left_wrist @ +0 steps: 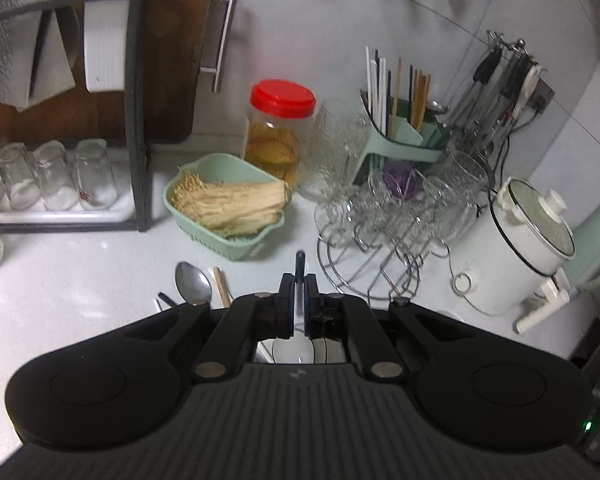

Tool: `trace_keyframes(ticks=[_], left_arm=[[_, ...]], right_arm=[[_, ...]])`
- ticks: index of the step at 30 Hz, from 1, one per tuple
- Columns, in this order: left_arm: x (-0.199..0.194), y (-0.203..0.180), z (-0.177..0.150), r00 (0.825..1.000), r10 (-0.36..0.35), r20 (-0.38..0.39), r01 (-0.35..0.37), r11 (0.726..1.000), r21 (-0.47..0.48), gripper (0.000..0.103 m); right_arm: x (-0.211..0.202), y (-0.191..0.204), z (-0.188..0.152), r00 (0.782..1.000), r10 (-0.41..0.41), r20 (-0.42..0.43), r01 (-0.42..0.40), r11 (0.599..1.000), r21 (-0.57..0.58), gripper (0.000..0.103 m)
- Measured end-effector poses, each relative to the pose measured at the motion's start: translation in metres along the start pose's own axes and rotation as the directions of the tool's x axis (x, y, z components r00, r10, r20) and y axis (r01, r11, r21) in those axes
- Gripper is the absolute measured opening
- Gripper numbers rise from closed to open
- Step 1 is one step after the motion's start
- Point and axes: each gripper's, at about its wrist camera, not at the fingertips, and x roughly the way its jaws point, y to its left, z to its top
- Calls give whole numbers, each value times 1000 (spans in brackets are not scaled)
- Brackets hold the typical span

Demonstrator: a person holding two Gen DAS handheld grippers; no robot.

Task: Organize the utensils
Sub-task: 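Carry the black chopstick over the mug and lower it into the mug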

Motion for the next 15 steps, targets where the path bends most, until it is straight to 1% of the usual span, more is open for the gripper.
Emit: trace_keyframes(ticks=[7,15], left_arm=[[-17,-11,11,998,39,58,-38,999,-15,4],[-33,-30,20,995,73,68,-72,997,-13,4]], right_arm=[[3,-6,2,999,47,-3,-47,997,-61,89],[6,-10,7,996,82,-24,-84,992,-92,89]])
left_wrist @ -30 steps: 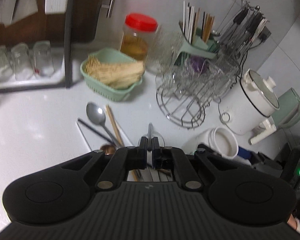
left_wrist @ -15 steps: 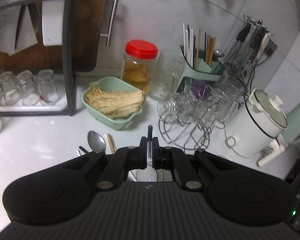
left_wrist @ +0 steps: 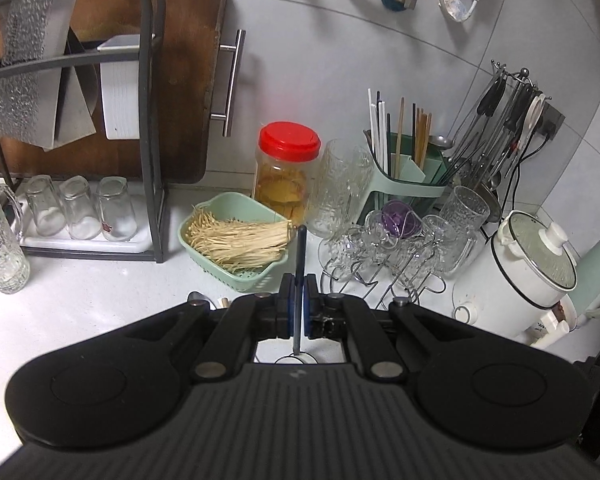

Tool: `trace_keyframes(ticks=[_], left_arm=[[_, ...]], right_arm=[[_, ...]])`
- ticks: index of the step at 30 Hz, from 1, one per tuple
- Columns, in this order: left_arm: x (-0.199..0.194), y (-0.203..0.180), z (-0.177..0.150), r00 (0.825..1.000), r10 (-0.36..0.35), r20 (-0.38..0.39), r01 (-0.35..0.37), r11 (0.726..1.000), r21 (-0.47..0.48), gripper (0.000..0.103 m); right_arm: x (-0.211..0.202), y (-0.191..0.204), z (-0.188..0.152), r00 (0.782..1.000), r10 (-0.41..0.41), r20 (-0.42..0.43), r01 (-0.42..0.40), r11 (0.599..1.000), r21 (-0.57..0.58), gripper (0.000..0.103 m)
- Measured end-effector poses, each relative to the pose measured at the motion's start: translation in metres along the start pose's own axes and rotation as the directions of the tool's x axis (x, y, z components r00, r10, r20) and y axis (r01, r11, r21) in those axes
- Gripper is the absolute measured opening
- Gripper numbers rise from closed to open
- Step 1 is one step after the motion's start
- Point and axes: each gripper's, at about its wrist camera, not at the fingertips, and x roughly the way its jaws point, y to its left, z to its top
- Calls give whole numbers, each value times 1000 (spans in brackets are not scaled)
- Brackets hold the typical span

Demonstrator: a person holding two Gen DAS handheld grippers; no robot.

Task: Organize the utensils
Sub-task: 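Carry the black chopstick over the mug and lower it into the mug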

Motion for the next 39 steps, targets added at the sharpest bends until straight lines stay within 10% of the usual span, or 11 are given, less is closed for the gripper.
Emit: trace_keyframes(ticks=[27,39], left_arm=[[-59,-70,77,995,-94,19,92,994,62,4],[-31,-91,71,984,-153,-95,164,977,133,4]], right_arm=[[5,-8,9,996,64,-58,-66,997,-44,88],[4,-10,6,996,87,-30,-88,994,-60,88]])
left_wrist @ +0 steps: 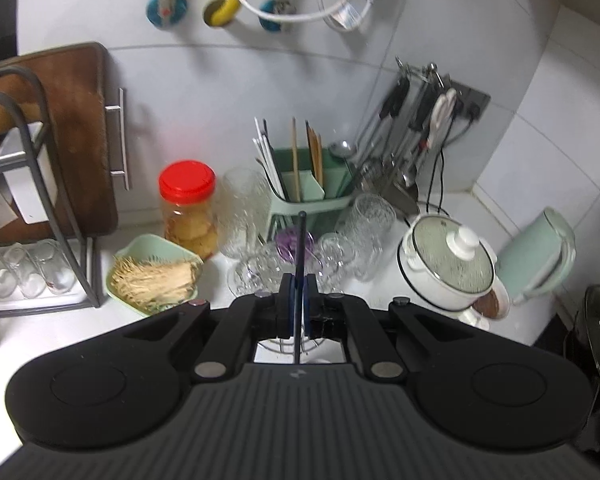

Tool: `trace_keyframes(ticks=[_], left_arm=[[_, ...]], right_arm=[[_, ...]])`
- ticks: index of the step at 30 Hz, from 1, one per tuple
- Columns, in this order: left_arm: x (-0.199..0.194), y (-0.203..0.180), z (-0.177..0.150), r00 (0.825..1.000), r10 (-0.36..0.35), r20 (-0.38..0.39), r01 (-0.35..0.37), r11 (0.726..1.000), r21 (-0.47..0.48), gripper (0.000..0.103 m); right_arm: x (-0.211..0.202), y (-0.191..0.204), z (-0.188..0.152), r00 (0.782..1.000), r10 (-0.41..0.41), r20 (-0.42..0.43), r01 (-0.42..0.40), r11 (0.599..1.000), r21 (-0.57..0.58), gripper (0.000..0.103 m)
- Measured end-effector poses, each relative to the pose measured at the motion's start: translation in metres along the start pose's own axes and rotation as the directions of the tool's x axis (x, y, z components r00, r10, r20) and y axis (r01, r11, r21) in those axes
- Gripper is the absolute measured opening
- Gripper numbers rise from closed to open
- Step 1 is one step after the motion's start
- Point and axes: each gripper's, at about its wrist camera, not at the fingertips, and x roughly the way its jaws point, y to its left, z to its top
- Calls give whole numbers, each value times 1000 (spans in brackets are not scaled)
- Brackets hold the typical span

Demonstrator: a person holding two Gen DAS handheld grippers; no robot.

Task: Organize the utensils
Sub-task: 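Carry the black chopstick over the mug and lower it into the mug, then open the left tool to release the chopstick inside the mug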

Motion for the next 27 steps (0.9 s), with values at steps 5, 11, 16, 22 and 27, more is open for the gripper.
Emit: trace_keyframes(ticks=[5,11,16,22,27], left_arm=[[16,-9,-7,999,-8,-39,10,999,50,4],[40,-12,-21,998,13,-60,-7,995,104,4],[52,-11,-26,997,15,-81,-6,994,110,4],[71,-10,-34,990,7,-140,10,993,119,4],[88,-9,-43,977,-7,-213,30,994,106,4]], right_arm=[[2,0,1,1000,-5,6,5,1000,1,88],[2,0,0,1000,-6,21,6,1000,3,88],[1,0,-1,1000,-4,24,4,1000,4,88],[1,0,-1,1000,-3,30,2,1000,2,88],[0,-1,-1,1000,-1,30,1,1000,2,88]])
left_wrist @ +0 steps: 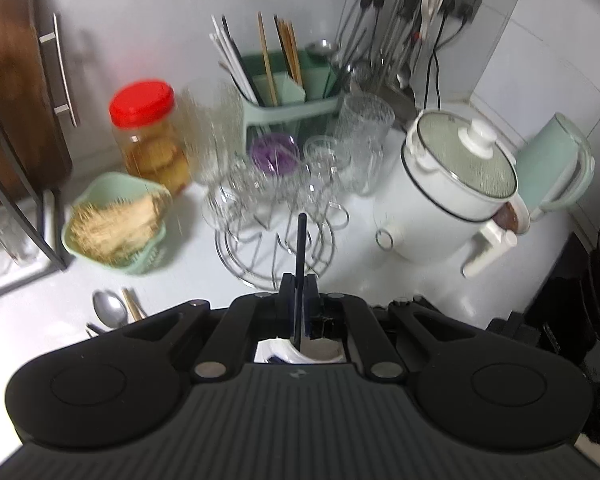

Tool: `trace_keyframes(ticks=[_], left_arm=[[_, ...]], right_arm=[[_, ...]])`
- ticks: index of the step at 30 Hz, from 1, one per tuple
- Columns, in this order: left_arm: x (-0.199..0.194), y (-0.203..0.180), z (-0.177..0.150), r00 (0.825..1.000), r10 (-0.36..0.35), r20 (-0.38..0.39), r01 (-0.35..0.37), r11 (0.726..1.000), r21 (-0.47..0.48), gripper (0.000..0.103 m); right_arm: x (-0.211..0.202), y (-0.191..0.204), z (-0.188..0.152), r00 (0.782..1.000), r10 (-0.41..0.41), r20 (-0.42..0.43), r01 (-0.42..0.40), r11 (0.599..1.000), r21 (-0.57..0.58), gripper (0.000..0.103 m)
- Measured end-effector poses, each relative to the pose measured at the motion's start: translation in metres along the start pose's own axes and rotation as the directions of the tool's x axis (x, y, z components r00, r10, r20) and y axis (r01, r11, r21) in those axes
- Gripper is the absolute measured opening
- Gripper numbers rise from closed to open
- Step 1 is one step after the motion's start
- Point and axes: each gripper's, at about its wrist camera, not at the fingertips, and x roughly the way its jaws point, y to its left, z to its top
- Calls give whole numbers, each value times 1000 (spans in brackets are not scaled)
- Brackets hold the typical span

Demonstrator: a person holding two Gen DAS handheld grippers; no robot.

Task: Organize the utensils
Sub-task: 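Open the left tool to release the chopstick inside the mug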

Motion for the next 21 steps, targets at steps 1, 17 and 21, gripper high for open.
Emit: trace_keyframes(ticks=[1,17,21], left_arm=[[3,0,-1,1000,-2,-9,2,1000,4,4],[14,6,4,998,16,-62,-14,999,30,13],[4,14,1,999,21,-37,-21,1000,-9,46]], right_arm=[[0,0,0,1000,0,0,0,1000,1,88],[0,1,-1,1000,-13,2,13,1000,13,88],[0,2,-1,1000,-19,3,19,1000,16,88]])
